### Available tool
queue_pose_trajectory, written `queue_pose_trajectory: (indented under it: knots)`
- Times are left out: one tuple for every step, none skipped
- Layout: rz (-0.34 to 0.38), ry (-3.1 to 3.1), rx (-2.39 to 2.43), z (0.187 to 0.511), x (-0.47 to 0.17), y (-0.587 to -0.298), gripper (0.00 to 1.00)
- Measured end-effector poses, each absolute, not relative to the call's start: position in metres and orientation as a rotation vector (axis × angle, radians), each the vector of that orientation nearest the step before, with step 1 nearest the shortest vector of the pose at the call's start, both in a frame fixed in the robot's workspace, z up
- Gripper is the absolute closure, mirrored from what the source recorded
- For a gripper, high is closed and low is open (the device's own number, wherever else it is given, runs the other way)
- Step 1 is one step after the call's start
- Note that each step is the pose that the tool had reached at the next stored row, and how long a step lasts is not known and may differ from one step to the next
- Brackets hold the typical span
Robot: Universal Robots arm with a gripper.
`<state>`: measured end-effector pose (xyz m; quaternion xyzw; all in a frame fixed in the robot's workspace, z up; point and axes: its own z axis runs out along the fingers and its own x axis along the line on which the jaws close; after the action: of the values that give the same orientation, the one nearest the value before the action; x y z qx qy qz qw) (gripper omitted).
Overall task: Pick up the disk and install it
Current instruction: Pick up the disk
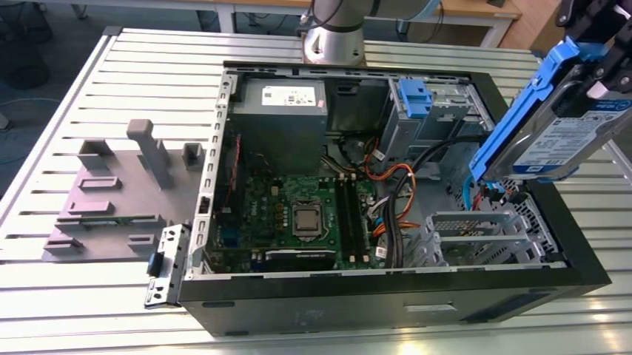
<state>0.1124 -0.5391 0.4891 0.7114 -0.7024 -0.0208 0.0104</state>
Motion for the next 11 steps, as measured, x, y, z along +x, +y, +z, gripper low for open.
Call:
queue_pose_trajectory:
  knots:
    - [-0.065,-2.193,2.221,0.4890,0.1124,-0.5400,0.64]
    - [-0.067,-2.193,2.221,0.4889,0.1124,-0.5409,0.64]
    - [-0.068,-2.194,2.222,0.4888,0.1124,-0.5418,0.64]
    - [-0.069,-2.194,2.222,0.4887,0.1124,-0.5427,0.64]
    - [-0.072,-2.195,2.223,0.4887,0.1124,-0.5436,0.64]
    - [-0.074,-2.196,2.225,0.4885,0.1124,-0.5447,0.64]
    - [-0.077,-2.197,2.226,0.4884,0.1124,-0.5458,0.64]
    - [-0.081,-2.199,2.228,0.4884,0.1124,-0.5469,0.64]
    - [-0.086,-2.201,2.230,0.4882,0.1124,-0.5480,0.64]
    - [-0.091,-2.203,2.232,0.4881,0.1124,-0.5490,0.64]
    - [-0.096,-2.205,2.235,0.4881,0.1124,-0.5500,0.64]
